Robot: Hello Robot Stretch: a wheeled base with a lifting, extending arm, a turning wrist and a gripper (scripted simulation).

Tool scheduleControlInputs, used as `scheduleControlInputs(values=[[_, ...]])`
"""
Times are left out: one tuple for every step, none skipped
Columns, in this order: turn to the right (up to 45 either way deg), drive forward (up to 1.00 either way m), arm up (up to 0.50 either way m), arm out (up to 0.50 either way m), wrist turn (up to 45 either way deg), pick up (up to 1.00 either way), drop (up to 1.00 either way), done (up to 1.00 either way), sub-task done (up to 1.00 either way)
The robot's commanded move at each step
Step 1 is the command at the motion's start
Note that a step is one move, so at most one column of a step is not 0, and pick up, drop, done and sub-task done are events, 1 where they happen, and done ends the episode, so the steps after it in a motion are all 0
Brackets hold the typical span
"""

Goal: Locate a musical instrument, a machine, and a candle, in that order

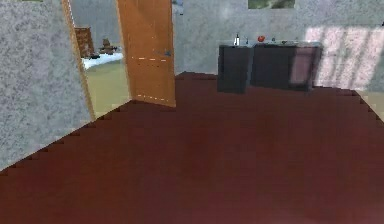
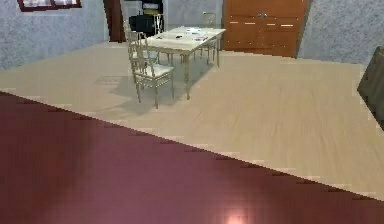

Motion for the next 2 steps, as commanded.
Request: scheduleControlInputs(values=[[-15.0, 0.0, 0.0, 0.0, 0.0, 0.0, 0.0, 0.0, 0.0], [0.0, 0.15, 0.0, 0.0, 0.0, 0.0, 0.0, 0.0, 0.0]])
